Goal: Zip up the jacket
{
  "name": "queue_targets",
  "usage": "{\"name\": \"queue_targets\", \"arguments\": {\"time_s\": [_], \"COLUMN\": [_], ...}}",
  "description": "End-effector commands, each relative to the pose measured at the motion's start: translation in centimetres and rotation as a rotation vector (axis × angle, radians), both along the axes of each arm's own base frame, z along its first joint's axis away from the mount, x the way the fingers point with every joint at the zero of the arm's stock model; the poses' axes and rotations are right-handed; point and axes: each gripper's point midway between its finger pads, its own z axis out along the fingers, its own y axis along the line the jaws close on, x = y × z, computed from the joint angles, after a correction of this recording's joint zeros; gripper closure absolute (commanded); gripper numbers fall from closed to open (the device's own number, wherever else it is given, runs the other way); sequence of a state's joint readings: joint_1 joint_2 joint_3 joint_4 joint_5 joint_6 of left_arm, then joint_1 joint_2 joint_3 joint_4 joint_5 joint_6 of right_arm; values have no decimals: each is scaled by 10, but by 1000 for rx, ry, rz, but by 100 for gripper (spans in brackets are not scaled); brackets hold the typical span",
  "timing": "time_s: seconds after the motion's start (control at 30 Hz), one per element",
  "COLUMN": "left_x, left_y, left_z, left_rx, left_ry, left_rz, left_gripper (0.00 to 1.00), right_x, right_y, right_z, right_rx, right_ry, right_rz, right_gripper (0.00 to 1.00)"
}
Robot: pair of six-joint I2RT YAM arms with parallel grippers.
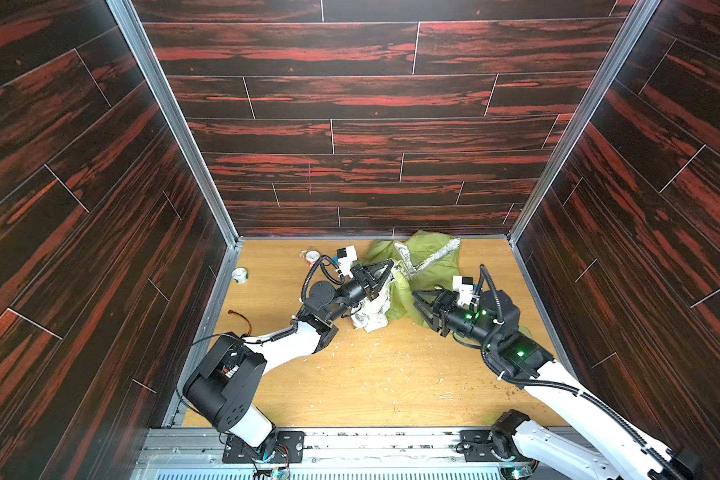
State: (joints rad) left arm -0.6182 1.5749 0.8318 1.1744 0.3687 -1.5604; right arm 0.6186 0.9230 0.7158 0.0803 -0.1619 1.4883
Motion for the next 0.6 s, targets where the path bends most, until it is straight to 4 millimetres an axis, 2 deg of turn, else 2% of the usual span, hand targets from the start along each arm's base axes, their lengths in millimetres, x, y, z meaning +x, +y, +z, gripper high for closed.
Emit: {"name": "queue_targets", "arguments": {"time_s": [0.0, 0.13, 0.27, 0.4, 0.57], "left_x": [-17, -21, -22, -22, -21], "left_y": [8, 8, 8, 6, 3], "left_z": [25, 22, 21, 24, 30], "left_rx": [-40, -28, -21, -19, -36], "left_ry": [-59, -50, -44, -43, -39], "left_rz": [-23, -32, -39, -52, -66], "left_gripper": [100, 100, 100, 100, 100], "right_x": [8, 15, 15, 14, 21], "right_y": [5, 12, 9, 5, 10], "right_z": [28, 45, 60, 63, 56], "right_rx": [126, 173, 197, 146, 117], "right_ry": [-79, -156, -233, -251, -231], "right_rz": [-6, 7, -6, -15, 10], "right_gripper": [56, 56, 56, 52, 53]}}
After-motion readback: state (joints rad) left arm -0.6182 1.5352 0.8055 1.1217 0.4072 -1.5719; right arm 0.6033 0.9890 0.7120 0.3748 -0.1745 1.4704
